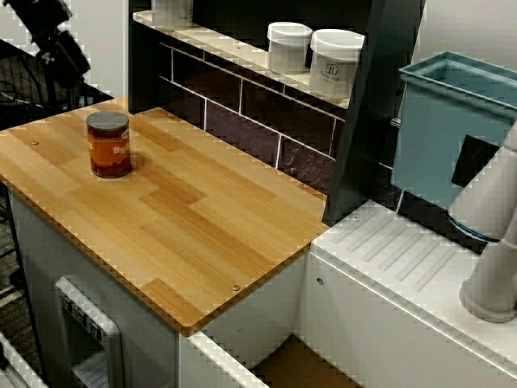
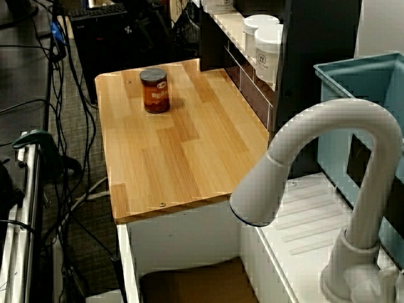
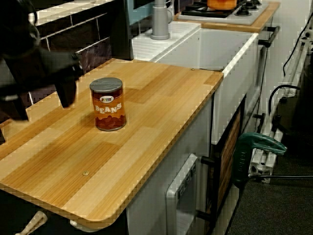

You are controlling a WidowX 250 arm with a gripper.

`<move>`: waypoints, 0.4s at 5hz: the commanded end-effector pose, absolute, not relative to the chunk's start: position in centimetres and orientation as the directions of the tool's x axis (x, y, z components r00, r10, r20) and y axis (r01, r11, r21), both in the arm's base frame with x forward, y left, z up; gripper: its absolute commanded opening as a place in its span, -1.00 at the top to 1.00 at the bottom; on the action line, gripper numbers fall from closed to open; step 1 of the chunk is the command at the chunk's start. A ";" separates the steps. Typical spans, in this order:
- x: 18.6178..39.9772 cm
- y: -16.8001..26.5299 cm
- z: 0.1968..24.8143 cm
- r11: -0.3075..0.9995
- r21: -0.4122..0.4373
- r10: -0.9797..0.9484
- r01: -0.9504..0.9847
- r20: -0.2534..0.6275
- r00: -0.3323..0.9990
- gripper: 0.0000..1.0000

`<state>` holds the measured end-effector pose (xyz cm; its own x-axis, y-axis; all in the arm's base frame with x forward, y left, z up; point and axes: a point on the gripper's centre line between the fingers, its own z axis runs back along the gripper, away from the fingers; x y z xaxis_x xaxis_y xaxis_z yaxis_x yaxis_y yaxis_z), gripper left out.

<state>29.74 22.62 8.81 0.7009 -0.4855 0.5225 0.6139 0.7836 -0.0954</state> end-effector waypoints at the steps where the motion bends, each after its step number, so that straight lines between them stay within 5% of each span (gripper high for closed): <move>1: 27.1 21.8 9.6 0.813 0.015 -0.513 0.582 0.491 0.704 -1.00; 2: 28.0 21.0 9.0 0.815 0.007 -0.524 0.579 0.434 0.733 -1.00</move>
<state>28.78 20.83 6.98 0.7554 -0.4961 0.4281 0.5720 0.8180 -0.0615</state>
